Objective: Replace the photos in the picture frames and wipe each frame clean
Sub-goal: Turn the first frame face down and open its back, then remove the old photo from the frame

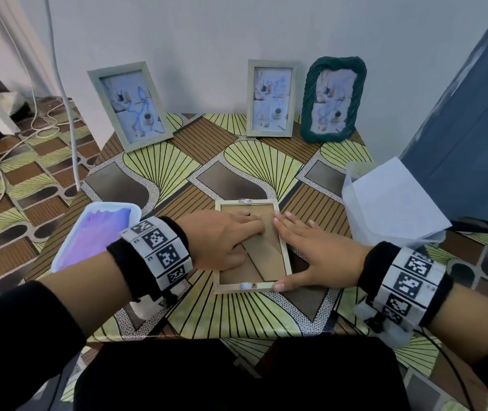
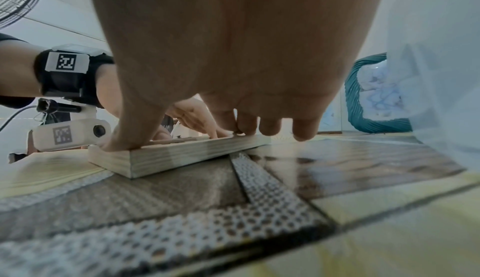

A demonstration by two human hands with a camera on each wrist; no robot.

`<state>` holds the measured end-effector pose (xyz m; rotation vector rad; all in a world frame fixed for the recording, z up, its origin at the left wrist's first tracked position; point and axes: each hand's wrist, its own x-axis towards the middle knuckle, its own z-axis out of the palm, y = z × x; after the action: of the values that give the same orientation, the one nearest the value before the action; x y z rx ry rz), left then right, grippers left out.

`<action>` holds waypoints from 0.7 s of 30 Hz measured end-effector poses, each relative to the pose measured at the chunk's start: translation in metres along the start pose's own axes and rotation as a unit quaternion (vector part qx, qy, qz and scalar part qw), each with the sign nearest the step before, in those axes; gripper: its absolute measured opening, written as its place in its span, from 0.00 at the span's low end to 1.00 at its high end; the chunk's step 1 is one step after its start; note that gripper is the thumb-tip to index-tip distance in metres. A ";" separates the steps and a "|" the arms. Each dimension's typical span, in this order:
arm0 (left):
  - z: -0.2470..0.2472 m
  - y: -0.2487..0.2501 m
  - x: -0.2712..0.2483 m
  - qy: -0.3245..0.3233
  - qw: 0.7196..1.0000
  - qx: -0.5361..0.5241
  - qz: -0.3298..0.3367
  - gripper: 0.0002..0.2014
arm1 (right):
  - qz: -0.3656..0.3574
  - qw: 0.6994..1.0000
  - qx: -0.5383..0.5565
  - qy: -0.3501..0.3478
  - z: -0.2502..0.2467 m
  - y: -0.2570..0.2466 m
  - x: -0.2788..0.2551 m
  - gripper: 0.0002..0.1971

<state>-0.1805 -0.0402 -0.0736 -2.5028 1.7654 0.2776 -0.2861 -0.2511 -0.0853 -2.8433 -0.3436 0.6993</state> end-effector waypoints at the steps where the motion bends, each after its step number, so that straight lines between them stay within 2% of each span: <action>1: -0.002 0.002 0.001 0.006 1.000 0.010 -0.004 0.24 | -0.001 1.000 0.006 0.001 0.000 0.000 0.000 0.63; 6: -0.003 0.006 0.008 -0.002 0.999 0.047 -0.027 0.19 | -0.007 0.999 0.033 0.002 0.000 0.001 0.000 0.63; 11: -0.009 0.003 0.012 0.034 0.999 0.005 -0.022 0.16 | -0.016 0.999 0.036 0.010 0.000 0.003 0.001 0.64; 15: -0.010 0.000 0.013 0.023 0.998 -0.034 -0.057 0.09 | -0.016 0.999 0.027 0.009 0.001 0.004 0.002 0.64; 18: -0.011 0.005 0.014 0.012 0.995 -0.070 -0.077 0.12 | -0.014 1.000 0.027 0.010 0.001 0.003 0.003 0.64; 21: -0.016 0.008 0.013 0.038 0.991 -0.094 -0.088 0.13 | -0.010 1.000 0.028 0.006 0.001 0.002 0.002 0.64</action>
<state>-0.1816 -0.0578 -0.0598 -2.8158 1.5965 0.3559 -0.2843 -0.2520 -0.0873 -2.7867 -0.3437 0.6759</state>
